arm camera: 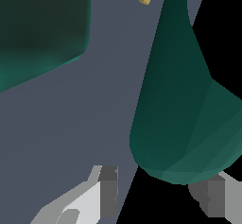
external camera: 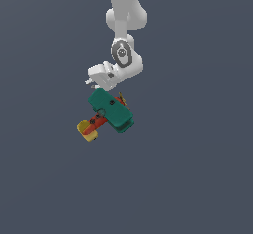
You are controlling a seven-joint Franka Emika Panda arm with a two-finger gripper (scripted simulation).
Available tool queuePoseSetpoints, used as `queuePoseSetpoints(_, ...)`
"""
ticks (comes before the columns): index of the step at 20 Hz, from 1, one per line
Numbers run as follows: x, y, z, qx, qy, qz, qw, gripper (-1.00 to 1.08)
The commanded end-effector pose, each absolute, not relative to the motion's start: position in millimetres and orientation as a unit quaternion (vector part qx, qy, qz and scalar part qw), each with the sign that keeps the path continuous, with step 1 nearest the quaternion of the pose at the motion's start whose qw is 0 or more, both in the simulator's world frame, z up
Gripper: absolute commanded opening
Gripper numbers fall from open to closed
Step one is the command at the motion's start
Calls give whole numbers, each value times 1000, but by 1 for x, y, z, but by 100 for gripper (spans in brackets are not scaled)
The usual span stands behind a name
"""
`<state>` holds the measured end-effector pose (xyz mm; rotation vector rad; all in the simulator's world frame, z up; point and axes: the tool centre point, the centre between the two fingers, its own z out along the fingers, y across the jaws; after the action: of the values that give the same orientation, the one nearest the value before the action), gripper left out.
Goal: Pick up the object and move it to a goal position.
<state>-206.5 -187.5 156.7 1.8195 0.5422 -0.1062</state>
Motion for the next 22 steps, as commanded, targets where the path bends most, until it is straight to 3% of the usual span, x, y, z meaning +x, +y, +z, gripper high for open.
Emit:
queuePoseSetpoints(1,-207,-188,155,778,235,-47,581,28)
queuePoseSetpoints(22,-193,-170,161,756,264,32,598,28)
